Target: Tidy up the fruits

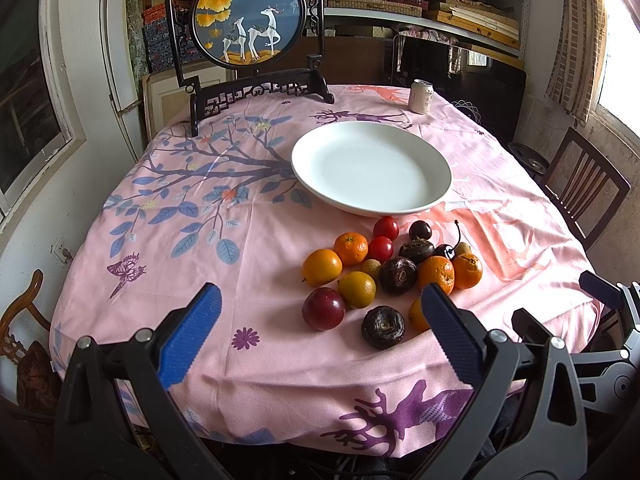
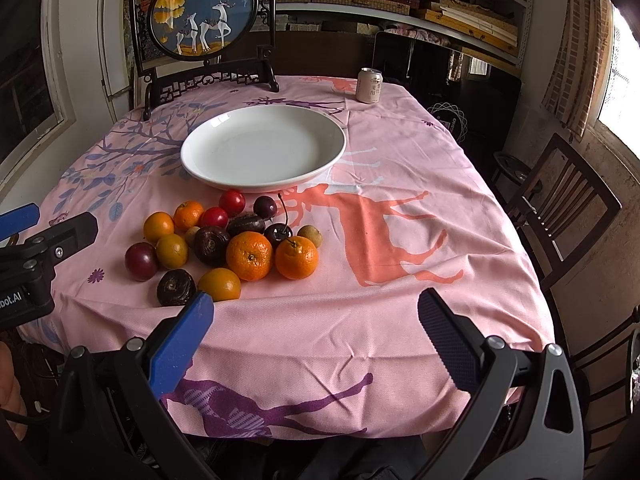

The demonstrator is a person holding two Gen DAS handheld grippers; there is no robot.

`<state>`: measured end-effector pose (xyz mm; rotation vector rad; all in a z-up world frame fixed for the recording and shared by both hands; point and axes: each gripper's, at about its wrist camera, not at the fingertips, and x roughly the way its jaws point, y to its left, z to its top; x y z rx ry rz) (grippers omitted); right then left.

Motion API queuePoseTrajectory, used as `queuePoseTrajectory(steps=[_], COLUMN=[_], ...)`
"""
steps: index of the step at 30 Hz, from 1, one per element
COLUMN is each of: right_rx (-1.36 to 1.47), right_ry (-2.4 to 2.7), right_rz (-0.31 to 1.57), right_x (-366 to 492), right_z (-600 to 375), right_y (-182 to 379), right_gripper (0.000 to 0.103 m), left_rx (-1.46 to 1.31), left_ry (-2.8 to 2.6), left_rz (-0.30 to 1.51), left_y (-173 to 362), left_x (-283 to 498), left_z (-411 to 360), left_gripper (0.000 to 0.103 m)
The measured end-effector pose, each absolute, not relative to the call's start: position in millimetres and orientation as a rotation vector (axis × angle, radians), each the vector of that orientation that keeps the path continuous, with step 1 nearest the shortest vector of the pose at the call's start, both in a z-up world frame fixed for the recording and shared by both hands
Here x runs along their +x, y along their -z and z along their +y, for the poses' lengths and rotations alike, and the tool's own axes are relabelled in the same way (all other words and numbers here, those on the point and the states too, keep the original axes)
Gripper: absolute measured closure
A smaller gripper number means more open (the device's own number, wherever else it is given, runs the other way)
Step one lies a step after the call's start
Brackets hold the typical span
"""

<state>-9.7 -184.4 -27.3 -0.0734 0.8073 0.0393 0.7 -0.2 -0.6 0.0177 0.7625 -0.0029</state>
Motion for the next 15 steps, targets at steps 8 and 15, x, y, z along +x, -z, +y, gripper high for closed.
queuePoseTrajectory(steps=[8, 15], right_rx=[-0.073, -0.074], right_ry=[-0.039, -0.041], right_rz=[0.809, 0.829], right_x=[-8, 0], right_z=[-191, -178], right_y=[27, 42], right_gripper=[0.001, 0.001], left_rx=[0.018, 0.027], left_ry=[0.003, -0.013], left_rz=[0.765, 0.784], left_y=[1, 24], left_x=[1, -3], left_z=[0, 8], left_gripper=[0.002, 0.002])
